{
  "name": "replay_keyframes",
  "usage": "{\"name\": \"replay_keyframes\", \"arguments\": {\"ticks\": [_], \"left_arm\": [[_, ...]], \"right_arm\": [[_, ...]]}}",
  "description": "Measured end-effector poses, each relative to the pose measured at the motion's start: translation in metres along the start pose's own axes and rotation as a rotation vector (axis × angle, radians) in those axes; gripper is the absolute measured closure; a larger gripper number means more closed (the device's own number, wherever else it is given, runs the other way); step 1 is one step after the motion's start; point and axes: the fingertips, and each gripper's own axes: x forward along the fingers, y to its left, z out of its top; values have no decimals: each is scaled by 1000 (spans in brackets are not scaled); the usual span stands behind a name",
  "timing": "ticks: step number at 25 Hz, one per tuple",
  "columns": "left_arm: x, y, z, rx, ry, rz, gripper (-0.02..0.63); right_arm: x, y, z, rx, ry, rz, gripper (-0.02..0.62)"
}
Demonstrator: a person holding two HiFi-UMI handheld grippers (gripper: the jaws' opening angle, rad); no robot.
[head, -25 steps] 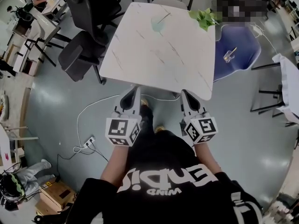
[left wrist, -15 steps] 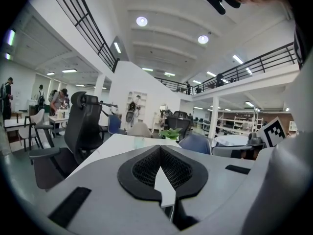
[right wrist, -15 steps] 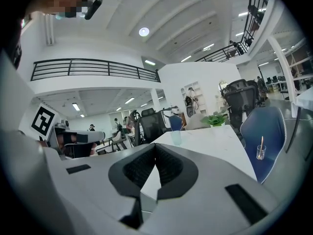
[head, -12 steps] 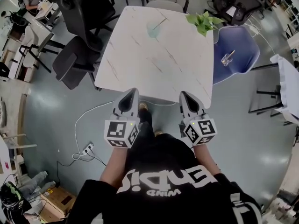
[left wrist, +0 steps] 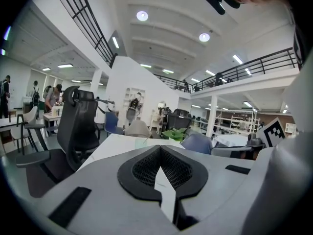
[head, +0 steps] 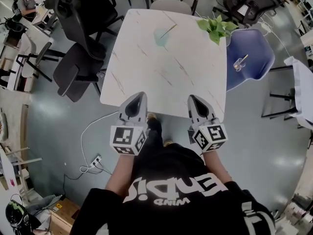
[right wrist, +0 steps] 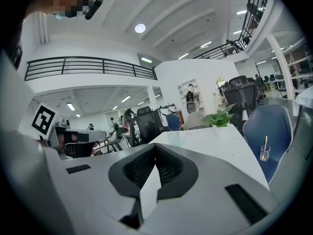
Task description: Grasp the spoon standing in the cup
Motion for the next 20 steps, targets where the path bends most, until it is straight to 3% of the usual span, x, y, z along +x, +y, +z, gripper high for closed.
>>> {"name": "replay_keyframes", "arguments": {"ticks": [20], "left_arm": [[100, 83, 46, 8, 8, -143, 592]], "right_arm": [[113, -3, 39, 3, 1, -106, 583]]}}
